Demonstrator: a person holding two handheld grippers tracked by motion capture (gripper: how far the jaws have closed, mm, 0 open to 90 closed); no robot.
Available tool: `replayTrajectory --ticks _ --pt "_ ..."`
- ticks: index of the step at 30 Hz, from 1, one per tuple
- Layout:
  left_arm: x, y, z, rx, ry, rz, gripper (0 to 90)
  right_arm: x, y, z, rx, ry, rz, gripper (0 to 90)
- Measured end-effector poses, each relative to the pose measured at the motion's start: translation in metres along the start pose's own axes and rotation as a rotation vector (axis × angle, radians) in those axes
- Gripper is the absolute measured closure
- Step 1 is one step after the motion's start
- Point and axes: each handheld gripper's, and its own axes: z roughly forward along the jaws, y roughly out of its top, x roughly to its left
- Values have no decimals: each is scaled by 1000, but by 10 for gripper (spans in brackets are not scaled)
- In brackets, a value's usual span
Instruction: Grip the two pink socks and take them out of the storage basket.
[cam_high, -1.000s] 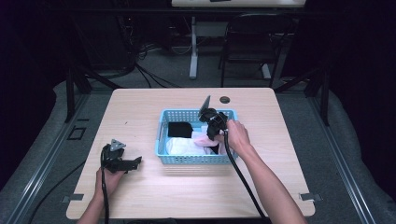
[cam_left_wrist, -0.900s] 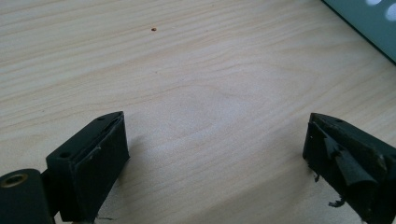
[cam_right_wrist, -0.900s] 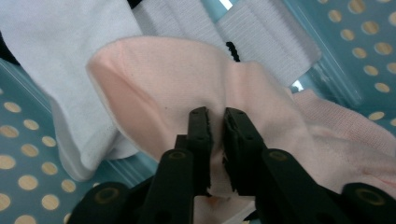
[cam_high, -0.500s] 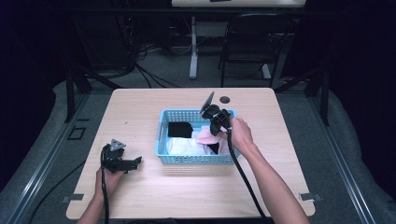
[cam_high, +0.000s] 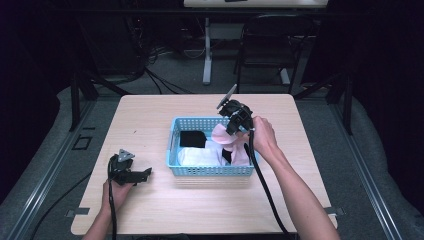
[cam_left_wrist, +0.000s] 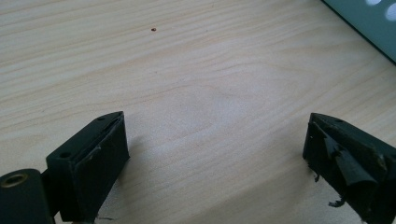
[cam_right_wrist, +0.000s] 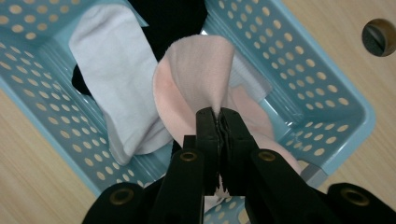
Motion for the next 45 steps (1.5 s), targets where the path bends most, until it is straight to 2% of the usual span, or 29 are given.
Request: replayTrajectory --ticks 6,8,17,24,36,45 --pt "0 0 0 0 0 0 65 -2 2 -22 -39 -4 7 871" --pt "0 0 0 0 1 0 65 -3 2 -24 -34 -5 6 872" --pt "0 0 0 1 1 1 65 -6 1 -50 -68 2 13 872" --pt "0 0 0 -5 3 -1 65 -7 -1 -64 -95 11 19 872" --pt "0 0 0 -6 3 -3 65 -19 -16 -95 -130 -7 38 872" --pt "0 0 0 -6 3 -3 65 -30 -31 -110 -122 -38 64 872"
